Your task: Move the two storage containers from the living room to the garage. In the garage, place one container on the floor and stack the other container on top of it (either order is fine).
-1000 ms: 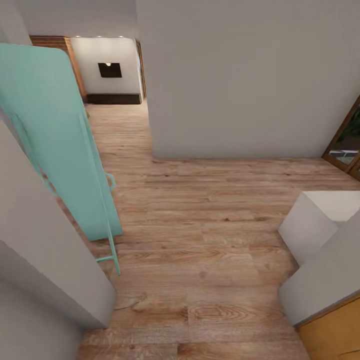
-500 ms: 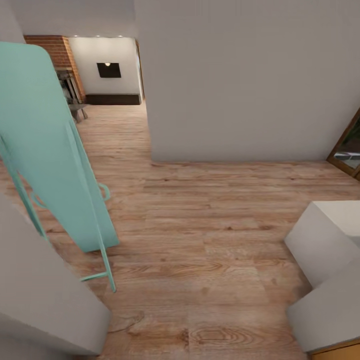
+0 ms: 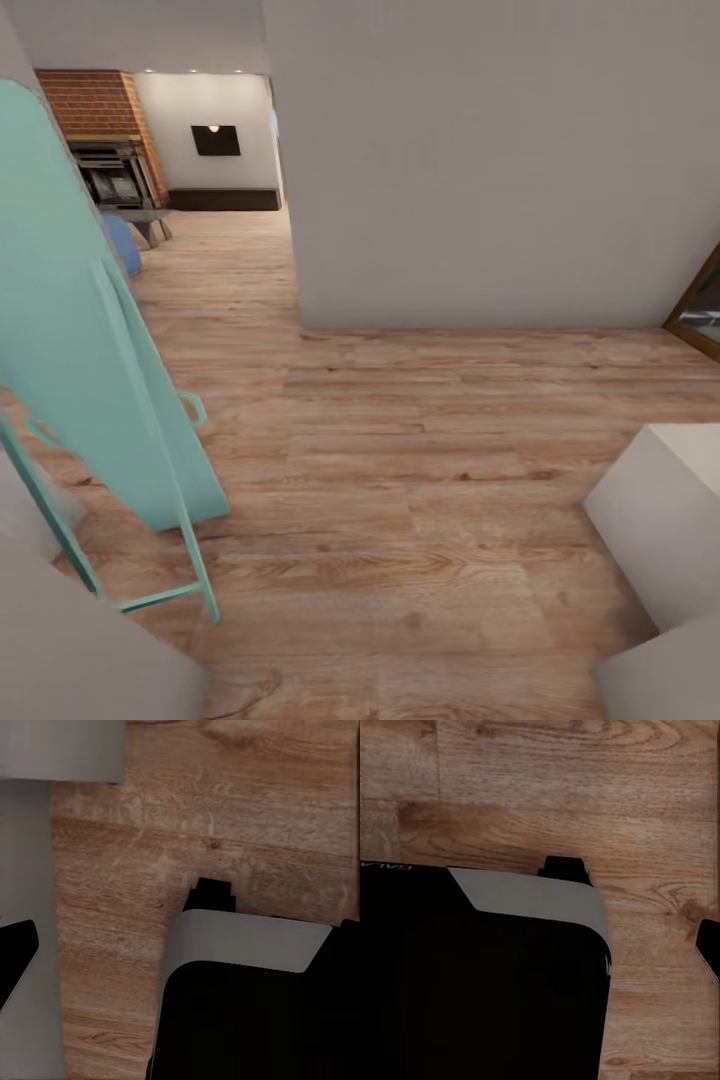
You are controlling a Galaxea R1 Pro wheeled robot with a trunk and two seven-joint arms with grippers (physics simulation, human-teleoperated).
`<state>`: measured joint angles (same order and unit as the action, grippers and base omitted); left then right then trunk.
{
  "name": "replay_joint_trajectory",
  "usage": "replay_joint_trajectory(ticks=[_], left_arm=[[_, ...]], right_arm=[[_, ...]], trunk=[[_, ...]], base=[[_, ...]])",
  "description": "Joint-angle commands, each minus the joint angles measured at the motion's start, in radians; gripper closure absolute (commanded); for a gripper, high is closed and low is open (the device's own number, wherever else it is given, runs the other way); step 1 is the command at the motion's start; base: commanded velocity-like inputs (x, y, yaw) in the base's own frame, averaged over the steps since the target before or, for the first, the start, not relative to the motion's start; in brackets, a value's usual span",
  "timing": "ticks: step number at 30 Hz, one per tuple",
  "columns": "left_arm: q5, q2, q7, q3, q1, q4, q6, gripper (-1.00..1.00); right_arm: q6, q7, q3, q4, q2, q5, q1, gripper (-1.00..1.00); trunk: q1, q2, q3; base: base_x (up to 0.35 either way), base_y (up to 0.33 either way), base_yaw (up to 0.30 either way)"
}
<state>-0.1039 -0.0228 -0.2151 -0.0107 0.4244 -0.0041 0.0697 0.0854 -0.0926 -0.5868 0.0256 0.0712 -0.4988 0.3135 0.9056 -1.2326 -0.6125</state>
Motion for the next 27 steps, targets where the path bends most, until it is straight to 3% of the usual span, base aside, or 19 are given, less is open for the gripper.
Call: replay_joint_trajectory(ticks=[1, 27], left_arm=[[-0.010, 0.000, -0.003, 0.000, 0.000, 0.000, 0.002, -1.00], [-0.010, 0.000, -0.003, 0.000, 0.000, 0.000, 0.002, -1.00]], right_arm=[[0.005, -0.001, -0.008, 0.003, 0.000, -0.009, 0.001, -1.00], [0.005, -0.001, -0.008, 0.003, 0.001, -0.009, 0.001, -1.00]], trunk=[[0.001, 0.000, -0.001], [0.001, 0.000, -0.001]], base=[[0.322, 0.000, 0.000], [0.322, 0.000, 0.000]])
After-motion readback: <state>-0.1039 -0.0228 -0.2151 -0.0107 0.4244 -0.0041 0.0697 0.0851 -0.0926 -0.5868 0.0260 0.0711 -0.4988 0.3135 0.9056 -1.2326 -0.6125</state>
